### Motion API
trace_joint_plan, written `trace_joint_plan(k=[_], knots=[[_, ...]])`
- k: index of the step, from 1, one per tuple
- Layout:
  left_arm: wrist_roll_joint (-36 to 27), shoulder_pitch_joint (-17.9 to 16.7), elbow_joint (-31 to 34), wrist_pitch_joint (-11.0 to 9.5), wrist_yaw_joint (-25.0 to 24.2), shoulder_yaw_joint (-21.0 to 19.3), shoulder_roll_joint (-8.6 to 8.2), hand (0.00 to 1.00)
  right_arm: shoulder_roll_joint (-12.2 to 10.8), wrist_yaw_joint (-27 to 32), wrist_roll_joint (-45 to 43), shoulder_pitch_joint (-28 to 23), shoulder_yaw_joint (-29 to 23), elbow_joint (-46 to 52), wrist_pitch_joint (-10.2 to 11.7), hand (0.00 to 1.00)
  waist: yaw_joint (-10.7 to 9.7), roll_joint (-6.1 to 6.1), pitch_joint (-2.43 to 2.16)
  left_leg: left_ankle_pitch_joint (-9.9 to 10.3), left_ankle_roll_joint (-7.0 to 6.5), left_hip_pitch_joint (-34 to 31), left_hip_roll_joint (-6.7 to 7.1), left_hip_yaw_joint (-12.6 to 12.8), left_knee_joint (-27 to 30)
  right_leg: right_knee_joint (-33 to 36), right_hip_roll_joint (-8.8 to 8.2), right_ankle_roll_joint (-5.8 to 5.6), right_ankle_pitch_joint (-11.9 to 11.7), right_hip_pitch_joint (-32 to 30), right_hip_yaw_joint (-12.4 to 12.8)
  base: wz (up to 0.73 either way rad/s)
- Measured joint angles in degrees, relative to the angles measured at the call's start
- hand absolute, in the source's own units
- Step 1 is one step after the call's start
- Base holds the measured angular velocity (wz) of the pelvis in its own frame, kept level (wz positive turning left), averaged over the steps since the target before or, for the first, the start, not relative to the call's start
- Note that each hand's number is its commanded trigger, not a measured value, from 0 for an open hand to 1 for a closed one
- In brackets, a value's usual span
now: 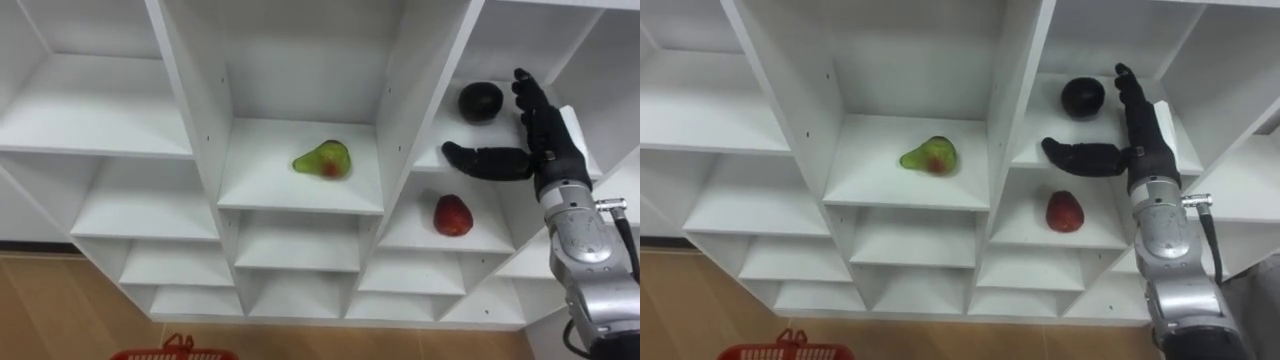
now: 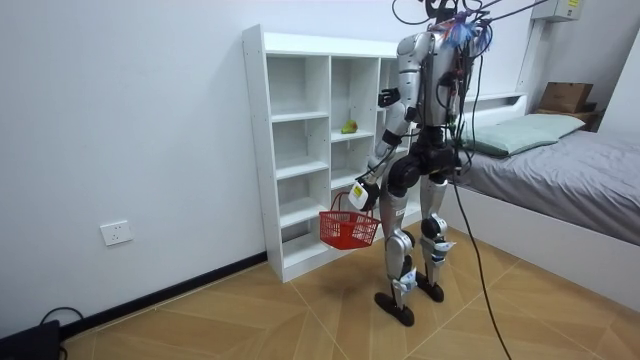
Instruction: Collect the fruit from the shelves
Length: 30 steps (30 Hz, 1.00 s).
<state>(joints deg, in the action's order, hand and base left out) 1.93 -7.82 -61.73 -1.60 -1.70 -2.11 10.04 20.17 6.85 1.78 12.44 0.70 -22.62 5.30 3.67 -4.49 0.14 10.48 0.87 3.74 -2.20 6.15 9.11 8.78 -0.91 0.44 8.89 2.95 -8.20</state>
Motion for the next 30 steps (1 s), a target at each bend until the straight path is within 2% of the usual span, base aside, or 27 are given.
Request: trace_joint_plan(k=[5,10,19,30], knots=[[0.1,-0.5,1.2,0.0,0.0,0.0,0.17,1.0,0.0,-0.3,0.2,2.1,-0.2,-2.1,-0.1,0.0,0.0,-0.54,0.25,0.0,0.0,-0.1,0.0,0.2,0.0,0.0,0.01,0.01,0.0,0.1,0.0,0.0],[0.0,-0.6,1.7,0.1,-0.6,-1.1,0.15,1.0,0.1,-1.3,0.8,4.0,-0.7,-5.0,-0.2,0.0,0.0,-0.89,0.17,0.0,0.0,-0.3,0.0,-0.1,0.1,0.0,0.0,0.02,0.0,0.0,0.0,0.0],[-0.1,-0.6,1.8,0.1,-1.5,-1.2,0.15,1.0,0.4,-2.9,1.1,6.6,-1.9,-8.6,-0.2,0.0,0.3,-0.75,0.13,0.0,0.0,-0.5,-0.01,-0.3,0.3,0.1,-0.02,0.08,0.0,0.0,-0.5,0.01],[-0.2,-0.6,1.8,0.1,-1.8,-1.2,0.09,1.0,0.4,-3.0,1.1,7.1,-2.0,-8.8,-0.4,0.0,0.4,-0.33,0.25,0.0,0.01,-0.7,-0.03,-0.9,0.5,0.8,-0.13,0.12,-0.1,-0.1,-1.3,0.03]])
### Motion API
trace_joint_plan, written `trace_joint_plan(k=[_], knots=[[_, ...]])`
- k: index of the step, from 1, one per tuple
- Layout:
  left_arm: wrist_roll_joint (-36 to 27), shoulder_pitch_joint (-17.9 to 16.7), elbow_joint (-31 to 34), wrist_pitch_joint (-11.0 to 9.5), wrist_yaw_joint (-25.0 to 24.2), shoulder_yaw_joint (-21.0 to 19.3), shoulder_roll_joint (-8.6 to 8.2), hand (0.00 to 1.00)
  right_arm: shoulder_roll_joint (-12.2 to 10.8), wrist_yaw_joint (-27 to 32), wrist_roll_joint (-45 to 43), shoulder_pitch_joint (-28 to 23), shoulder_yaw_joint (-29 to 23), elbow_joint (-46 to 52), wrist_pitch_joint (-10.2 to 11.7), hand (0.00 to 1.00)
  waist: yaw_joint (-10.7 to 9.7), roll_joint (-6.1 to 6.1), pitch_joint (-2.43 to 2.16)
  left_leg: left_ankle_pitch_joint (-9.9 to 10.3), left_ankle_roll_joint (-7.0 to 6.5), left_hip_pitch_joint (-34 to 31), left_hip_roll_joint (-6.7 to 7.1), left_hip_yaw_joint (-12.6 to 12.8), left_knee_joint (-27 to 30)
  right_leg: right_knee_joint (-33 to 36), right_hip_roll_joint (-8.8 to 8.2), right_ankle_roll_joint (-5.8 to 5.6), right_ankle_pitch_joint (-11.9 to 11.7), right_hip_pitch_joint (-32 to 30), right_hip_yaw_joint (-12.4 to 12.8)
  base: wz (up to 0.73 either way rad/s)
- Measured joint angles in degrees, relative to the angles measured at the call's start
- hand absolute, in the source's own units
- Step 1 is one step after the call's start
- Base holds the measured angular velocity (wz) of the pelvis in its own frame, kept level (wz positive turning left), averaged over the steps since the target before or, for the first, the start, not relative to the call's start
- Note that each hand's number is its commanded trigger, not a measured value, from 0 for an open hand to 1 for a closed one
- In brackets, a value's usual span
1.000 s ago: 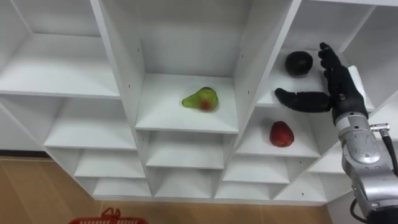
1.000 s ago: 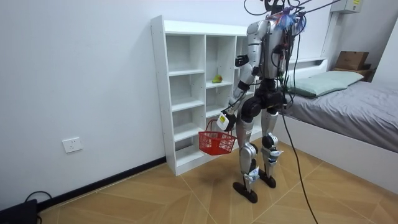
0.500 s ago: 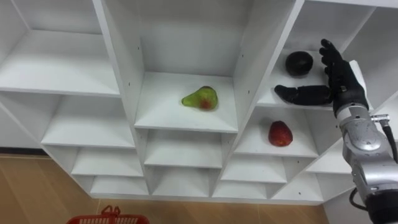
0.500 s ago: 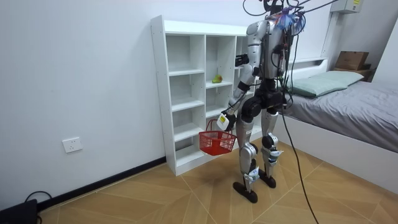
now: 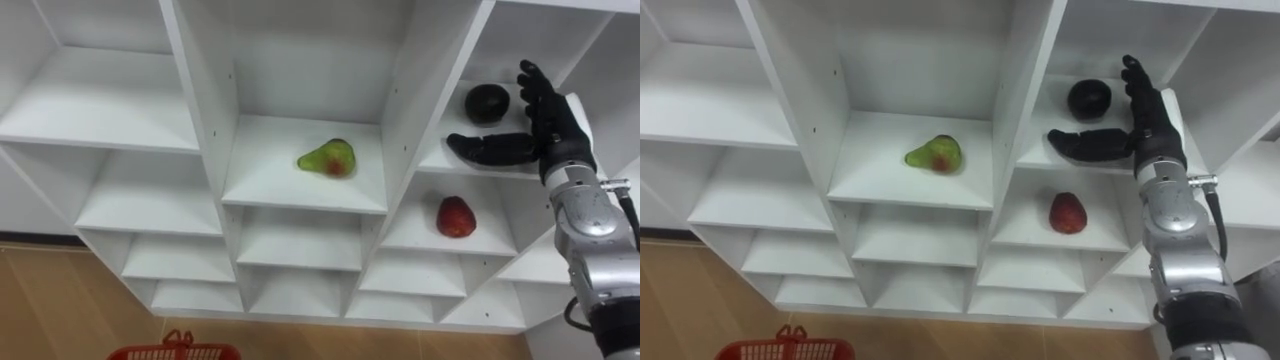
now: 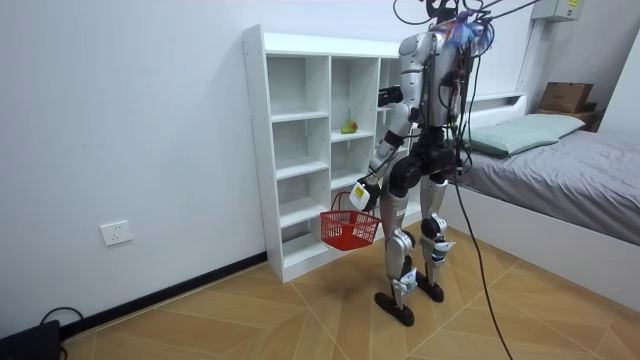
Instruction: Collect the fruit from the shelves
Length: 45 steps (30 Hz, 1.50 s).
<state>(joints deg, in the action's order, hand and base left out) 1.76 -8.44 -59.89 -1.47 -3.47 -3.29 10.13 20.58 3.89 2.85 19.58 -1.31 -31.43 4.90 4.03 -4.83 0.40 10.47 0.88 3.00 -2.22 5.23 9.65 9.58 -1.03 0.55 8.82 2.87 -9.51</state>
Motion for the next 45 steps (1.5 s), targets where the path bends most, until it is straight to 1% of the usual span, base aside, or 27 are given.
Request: trace_joint_plan(k=[4,8,15,19,24,26,29,34,38,39,40,41,43,45], knots=[[0.0,0.0,0.0,0.0,0.0,0.0,-0.02,1.0,0.3,-1.5,-0.3,1.9,0.0,-2.1,0.0,0.0,0.2,0.07,0.03,0.0,0.01,0.0,0.0,0.0,0.0,0.0,0.03,0.0,0.0,0.0,0.0,0.0],[-0.5,0.0,0.0,0.0,0.1,0.1,-0.03,1.0,1.0,-1.6,-0.3,2.7,0.1,-3.3,0.0,0.0,0.8,0.07,0.01,0.0,0.01,0.2,0.0,0.0,0.0,0.0,0.03,0.0,0.0,0.0,0.1,0.0],[-1.1,0.0,0.0,0.1,0.2,0.1,-0.02,1.0,1.3,-2.1,-0.9,3.0,0.1,-3.8,0.0,0.0,1.0,0.0,0.01,0.0,0.01,0.2,0.0,0.0,0.0,0.0,0.02,0.0,0.0,0.1,0.1,0.0],[-1.1,0.0,0.0,0.1,0.3,0.1,-0.02,1.0,1.3,-2.2,-1.2,3.0,0.1,-3.8,-0.1,0.0,1.0,-0.21,0.0,0.0,0.01,0.2,0.0,0.0,0.0,0.0,0.01,0.0,0.0,0.1,0.1,0.0],[-1.1,0.1,0.0,0.3,0.3,0.1,0.18,1.0,1.6,-3.5,-1.2,3.2,0.1,-4.6,-0.9,0.0,1.1,-0.67,-0.05,0.0,0.01,0.2,0.0,-0.2,0.1,0.0,0.0,0.0,0.0,0.1,0.1,0.0],[-1.1,0.1,0.0,0.4,0.3,0.1,0.28,1.0,1.6,-3.8,-1.2,4.5,0.2,-6.1,-1.2,0.0,1.0,-0.79,-0.04,0.0,0.01,0.2,0.02,-0.2,0.1,0.0,-0.01,0.0,0.0,0.1,0.1,0.0],[-1.1,0.1,0.0,0.7,0.3,0.1,0.56,1.0,1.7,-4.0,-1.2,4.9,0.3,-6.5,-1.3,0.0,1.1,-1.14,-0.04,0.0,0.01,0.2,0.01,-0.2,0.1,-0.1,0.0,0.0,0.0,0.1,0.1,0.0],[-1.3,0.2,0.0,1.2,0.2,0.3,0.79,1.0,2.6,-4.1,-0.9,4.9,2.3,-6.5,-1.3,0.0,1.0,-1.21,-0.02,0.0,0.01,0.2,0.02,-0.2,0.1,-0.1,-0.02,0.0,0.0,0.1,0.1,0.0],[-1.3,0.2,0.0,1.3,0.2,0.3,0.8,1.0,2.9,-4.6,-0.9,4.9,2.5,-6.5,-1.3,0.0,1.1,-1.19,0.0,0.0,0.01,0.2,0.02,0.0,0.1,-0.1,-0.01,0.0,0.0,0.1,0.1,0.0],[-1.3,0.2,0.0,1.3,0.2,0.3,0.8,1.0,2.9,-4.6,-0.9,4.9,2.5,-6.5,-1.3,0.19,1.1,-1.18,0.01,0.0,0.01,0.2,0.02,0.0,0.1,-0.1,-0.02,0.0,0.0,0.1,0.1,0.0],[-1.3,0.2,0.0,1.4,0.2,0.3,0.81,1.0,3.0,-4.6,-0.9,4.9,2.5,-6.5,-1.3,0.31,1.1,-1.16,0.02,0.0,0.01,0.2,0.02,0.0,0.1,-0.1,-0.02,0.0,0.0,0.1,0.1,0.0],[-1.3,0.3,0.0,1.5,0.2,0.3,0.81,1.0,3.0,-4.6,-0.9,4.9,2.5,-6.5,-1.3,0.7,1.1,-1.15,0.03,0.0,0.01,0.2,0.02,0.0,0.1,-0.1,-0.01,0.0,0.0,0.1,0.1,0.0],[-1.3,0.4,0.0,1.6,0.2,0.3,0.81,1.0,3.1,-4.6,-0.9,4.9,2.7,-6.5,-1.3,1.0,1.1,-1.14,0.04,0.0,0.01,0.2,0.02,0.0,0.1,-0.1,-0.01,0.0,0.0,0.1,0.1,0.0],[-1.3,0.5,0.0,1.6,0.2,0.6,0.88,1.0,3.4,-4.4,-1.3,5.1,2.8,-6.5,-1.3,1.0,1.1,-1.14,0.04,0.0,0.01,0.1,0.02,0.0,0.1,-0.1,-0.02,0.0,0.0,0.1,0.1,0.0]])
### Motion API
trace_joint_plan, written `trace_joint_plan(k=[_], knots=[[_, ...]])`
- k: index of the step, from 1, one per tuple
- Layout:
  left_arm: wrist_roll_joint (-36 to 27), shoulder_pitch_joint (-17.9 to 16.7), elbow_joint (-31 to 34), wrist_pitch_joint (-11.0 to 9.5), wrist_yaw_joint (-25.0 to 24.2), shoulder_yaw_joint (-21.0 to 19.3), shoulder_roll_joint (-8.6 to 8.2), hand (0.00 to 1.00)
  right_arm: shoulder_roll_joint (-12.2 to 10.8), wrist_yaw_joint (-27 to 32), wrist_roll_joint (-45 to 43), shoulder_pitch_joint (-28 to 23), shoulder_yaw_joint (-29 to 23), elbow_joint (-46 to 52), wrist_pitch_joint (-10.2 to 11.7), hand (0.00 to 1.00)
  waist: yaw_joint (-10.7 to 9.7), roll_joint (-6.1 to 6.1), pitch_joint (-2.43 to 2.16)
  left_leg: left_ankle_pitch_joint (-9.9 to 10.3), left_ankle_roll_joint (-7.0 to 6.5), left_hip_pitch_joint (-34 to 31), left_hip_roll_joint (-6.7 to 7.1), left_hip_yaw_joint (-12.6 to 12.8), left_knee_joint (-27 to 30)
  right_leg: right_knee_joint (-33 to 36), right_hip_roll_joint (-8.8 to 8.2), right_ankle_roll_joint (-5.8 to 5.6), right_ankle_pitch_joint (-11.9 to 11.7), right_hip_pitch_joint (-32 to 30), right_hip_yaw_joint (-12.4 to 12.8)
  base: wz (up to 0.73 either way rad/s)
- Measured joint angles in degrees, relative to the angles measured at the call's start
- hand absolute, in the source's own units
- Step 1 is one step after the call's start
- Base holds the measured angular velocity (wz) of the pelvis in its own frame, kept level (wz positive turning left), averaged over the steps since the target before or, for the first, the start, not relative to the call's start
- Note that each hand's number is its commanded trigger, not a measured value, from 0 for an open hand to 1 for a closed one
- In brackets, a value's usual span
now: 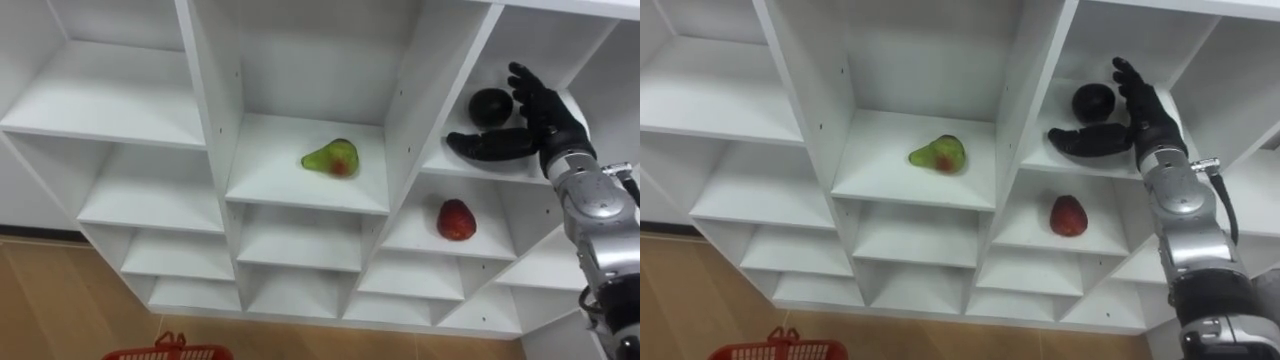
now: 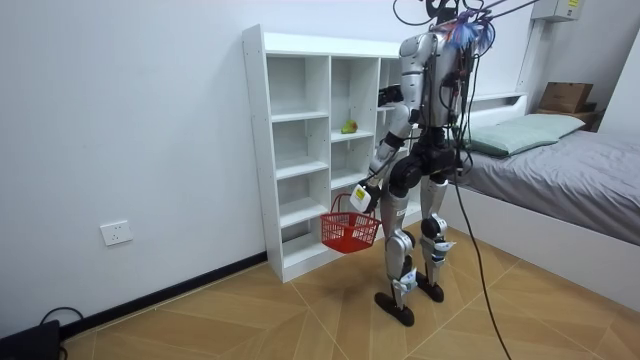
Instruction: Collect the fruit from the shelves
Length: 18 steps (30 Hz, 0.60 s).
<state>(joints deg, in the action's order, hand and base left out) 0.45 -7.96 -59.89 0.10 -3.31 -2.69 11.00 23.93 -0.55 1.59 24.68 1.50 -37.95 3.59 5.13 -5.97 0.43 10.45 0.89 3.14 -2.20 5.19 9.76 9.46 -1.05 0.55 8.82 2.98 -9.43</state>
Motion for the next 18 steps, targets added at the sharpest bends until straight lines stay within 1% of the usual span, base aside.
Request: trace_joint_plan(k=[3,7,11,15,18], knots=[[0.0,0.2,0.0,0.0,-0.1,0.9,0.46,1.0,0.9,0.5,-1.4,0.5,0.2,0.0,0.0,1.0,0.1,-0.01,0.01,0.0,0.0,0.0,0.0,-0.1,0.0,0.0,0.0,0.0,0.0,0.0,0.0,0.0],[0.0,0.4,0.0,0.0,-0.2,2.4,1.13,1.0,2.5,0.9,-1.9,1.3,1.8,-0.2,0.0,1.0,0.1,-0.15,0.1,0.0,0.0,0.0,-0.01,-0.3,0.0,0.0,0.02,0.0,0.0,0.0,0.0,0.0],[0.0,0.9,0.2,0.0,-0.1,3.4,1.32,1.0,2.6,1.2,-1.9,1.4,1.9,-0.2,0.0,1.0,0.2,-0.46,0.23,0.0,0.0,0.0,0.0,-0.4,-0.1,-0.2,0.05,0.0,0.0,0.0,0.0,0.0],[-0.3,1.2,0.2,0.0,-0.1,3.6,1.33,1.0,2.6,0.7,-2.2,2.2,2.4,-1.4,0.0,1.0,0.4,-0.59,0.16,0.0,0.01,0.0,0.01,-0.4,-0.2,-0.6,0.11,0.01,0.0,0.1,0.0,0.0],[-0.3,1.6,0.2,-0.1,-0.1,3.6,1.32,1.0,2.7,0.3,-2.4,2.3,2.4,-1.4,0.1,1.0,1.1,-0.65,0.18,0.0,0.01,-0.1,0.0,-0.4,-0.2,-0.6,0.12,0.01,0.0,0.0,0.0,0.0]])
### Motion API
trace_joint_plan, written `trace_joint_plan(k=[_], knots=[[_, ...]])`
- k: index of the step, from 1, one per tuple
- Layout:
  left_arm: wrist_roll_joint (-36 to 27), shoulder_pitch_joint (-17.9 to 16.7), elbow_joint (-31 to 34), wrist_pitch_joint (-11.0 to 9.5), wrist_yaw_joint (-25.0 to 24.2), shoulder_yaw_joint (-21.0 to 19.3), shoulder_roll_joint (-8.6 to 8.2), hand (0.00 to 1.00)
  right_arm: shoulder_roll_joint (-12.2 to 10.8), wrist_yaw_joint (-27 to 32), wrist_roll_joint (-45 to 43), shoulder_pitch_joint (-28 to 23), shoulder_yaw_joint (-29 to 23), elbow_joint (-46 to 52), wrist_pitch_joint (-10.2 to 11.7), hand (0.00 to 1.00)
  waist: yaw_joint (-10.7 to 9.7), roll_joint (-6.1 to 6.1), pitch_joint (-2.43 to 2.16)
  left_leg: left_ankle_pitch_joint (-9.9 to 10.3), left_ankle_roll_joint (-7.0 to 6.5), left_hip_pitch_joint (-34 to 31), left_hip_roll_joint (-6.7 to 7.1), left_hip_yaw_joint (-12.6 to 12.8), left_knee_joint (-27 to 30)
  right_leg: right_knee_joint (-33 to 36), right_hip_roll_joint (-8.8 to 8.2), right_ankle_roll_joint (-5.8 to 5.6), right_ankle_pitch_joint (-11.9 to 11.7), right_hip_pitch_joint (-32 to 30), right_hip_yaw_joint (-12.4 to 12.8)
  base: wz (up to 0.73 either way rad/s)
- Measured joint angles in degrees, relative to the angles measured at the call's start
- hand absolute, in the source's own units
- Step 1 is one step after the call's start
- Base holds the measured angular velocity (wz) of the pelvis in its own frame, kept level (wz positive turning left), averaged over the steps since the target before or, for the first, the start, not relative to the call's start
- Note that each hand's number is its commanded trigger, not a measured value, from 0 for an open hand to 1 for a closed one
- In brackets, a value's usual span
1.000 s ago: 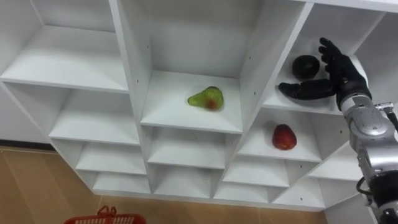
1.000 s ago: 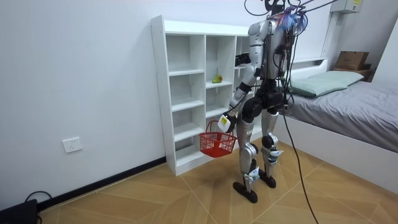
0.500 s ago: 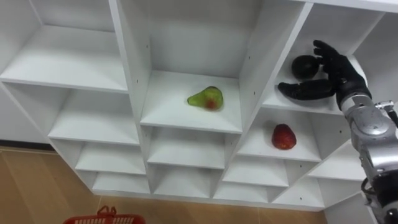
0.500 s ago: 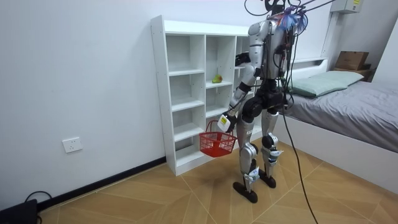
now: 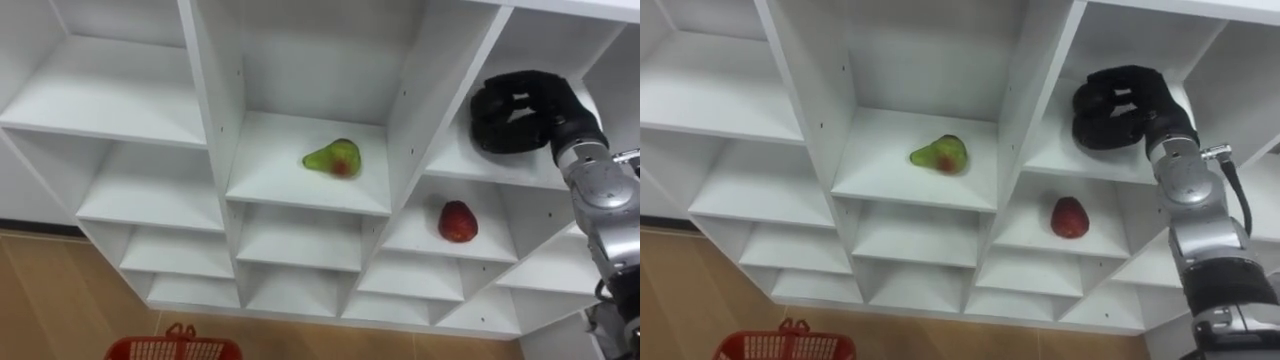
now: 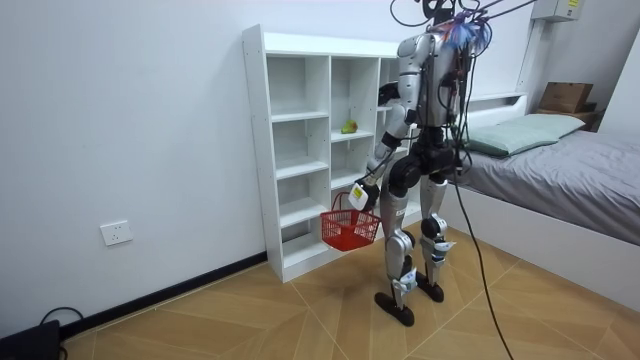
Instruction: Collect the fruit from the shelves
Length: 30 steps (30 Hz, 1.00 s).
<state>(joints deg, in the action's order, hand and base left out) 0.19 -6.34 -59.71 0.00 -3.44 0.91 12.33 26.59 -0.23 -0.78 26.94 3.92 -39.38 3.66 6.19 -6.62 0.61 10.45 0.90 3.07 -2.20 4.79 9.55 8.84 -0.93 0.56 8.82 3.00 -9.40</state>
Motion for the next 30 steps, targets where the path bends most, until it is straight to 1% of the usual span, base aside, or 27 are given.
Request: trace_joint_plan(k=[3,7,9,14,18,23,25,28,30], knots=[[0.0,0.4,0.0,-0.1,0.0,0.0,0.0,1.0,0.1,-0.1,0.0,0.0,0.0,0.0,0.0,1.0,0.4,-0.29,0.13,0.0,0.0,-0.1,0.0,-0.1,0.0,0.0,0.0,0.0,0.0,-0.1,-0.1,0.0],[0.0,0.4,0.0,-0.1,0.0,0.0,0.0,1.0,0.2,-0.4,0.0,0.2,0.5,0.0,0.0,1.0,0.5,-0.55,0.09,0.0,0.01,-0.4,0.0,-0.2,0.0,0.0,0.01,0.03,0.0,-0.1,-0.2,0.0],[0.0,0.5,0.0,-0.1,0.0,0.0,0.0,1.0,0.2,-0.4,-0.1,0.4,0.9,0.0,0.0,1.0,0.5,-0.51,0.11,0.0,0.01,-0.4,-0.03,-0.2,0.0,0.0,0.04,0.07,0.0,-0.1,-0.2,0.0],[0.0,0.5,0.0,-0.2,-0.1,0.0,0.0,1.0,0.2,-1.1,-6.2,0.6,1.2,2.0,0.0,1.0,0.5,-0.18,0.23,0.0,0.02,-0.4,-0.08,-0.2,0.0,0.1,0.08,0.17,-0.1,-0.1,-0.1,0.0],[0.0,0.5,0.0,-0.3,-0.2,-0.1,0.01,1.0,0.2,-2.0,-6.6,0.5,1.6,3.5,0.0,1.0,0.4,0.23,0.06,0.0,0.02,-0.4,-0.08,-0.1,0.0,0.1,0.06,0.17,-0.1,-0.1,-0.2,0.0],[-0.1,0.5,-0.2,-0.3,0.5,0.0,-0.03,1.0,-0.2,-2.2,-8.0,-3.9,2.6,11.5,-0.1,1.0,0.5,0.96,-0.35,0.0,0.02,-0.2,-0.06,-0.1,0.0,0.1,0.05,0.17,-0.1,0.0,-0.1,0.0],[-0.6,0.7,-0.6,-0.3,0.6,0.0,-0.03,1.0,-0.8,-1.8,-8.8,-5.0,2.7,13.5,-0.1,1.0,0.2,1.01,-0.37,0.0,0.02,-0.2,-0.06,-0.1,0.0,0.1,0.03,0.17,-0.1,0.0,-0.2,0.0],[-0.6,0.8,-0.7,-0.3,0.7,-0.1,-0.07,1.0,-1.8,-1.2,-10.5,-8.5,1.6,17.7,-0.2,1.0,-0.1,1.04,-0.35,0.0,0.01,-0.3,-0.04,0.0,0.0,0.1,0.01,0.17,-0.1,-0.1,-0.1,0.0],[-0.6,0.8,-0.5,-0.3,0.7,-0.1,-0.04,1.0,-1.8,-1.2,-10.7,-10.7,1.5,20.8,-0.2,1.0,-0.6,1.13,-0.32,0.0,0.02,-0.4,-0.05,0.0,0.0,0.1,0.03,0.17,-0.1,-0.2,0.0,0.0]])
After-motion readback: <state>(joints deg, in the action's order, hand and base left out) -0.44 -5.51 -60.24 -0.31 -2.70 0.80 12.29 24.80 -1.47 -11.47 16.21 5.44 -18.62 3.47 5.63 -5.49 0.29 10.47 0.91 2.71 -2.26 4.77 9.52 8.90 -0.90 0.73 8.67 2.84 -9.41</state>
